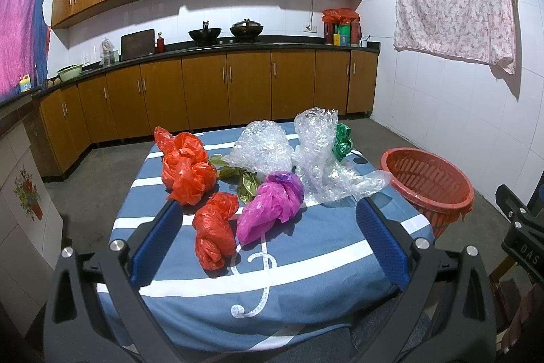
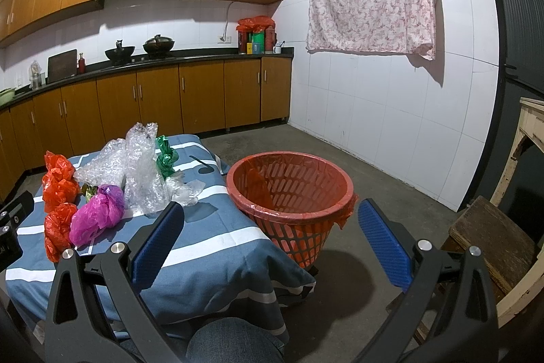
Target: Collect trash
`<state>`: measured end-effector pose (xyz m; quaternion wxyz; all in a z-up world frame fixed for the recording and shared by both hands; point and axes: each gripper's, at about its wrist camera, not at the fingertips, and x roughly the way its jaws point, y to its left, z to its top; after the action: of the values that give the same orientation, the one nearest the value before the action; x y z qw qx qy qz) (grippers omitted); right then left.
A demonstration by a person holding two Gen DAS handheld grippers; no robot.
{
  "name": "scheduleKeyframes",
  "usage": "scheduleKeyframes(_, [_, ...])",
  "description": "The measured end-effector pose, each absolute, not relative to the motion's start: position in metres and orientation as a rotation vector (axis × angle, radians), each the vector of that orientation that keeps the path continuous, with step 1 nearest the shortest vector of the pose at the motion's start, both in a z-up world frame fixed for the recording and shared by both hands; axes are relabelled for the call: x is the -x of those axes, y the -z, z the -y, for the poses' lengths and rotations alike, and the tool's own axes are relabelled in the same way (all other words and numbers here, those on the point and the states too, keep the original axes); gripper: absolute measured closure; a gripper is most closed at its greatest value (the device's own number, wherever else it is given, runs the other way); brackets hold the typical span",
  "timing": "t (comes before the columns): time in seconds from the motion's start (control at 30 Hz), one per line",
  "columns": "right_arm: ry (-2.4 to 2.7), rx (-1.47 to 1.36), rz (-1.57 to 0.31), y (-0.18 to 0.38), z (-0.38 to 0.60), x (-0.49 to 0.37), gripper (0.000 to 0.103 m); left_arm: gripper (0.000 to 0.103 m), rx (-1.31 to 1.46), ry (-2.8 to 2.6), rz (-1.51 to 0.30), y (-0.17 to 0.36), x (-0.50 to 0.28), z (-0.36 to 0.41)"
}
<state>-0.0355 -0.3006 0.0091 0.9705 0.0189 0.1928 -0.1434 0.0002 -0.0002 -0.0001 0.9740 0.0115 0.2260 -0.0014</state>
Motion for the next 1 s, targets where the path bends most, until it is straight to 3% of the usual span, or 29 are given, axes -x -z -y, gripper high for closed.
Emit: scheduleKeyframes(1.0, [0.292,-0.041,-0.39,-0.0082,0.302,0.0355,0.002,0.004,-0.023,0.003,-0.46,0.0002,-0.0004,0.0002])
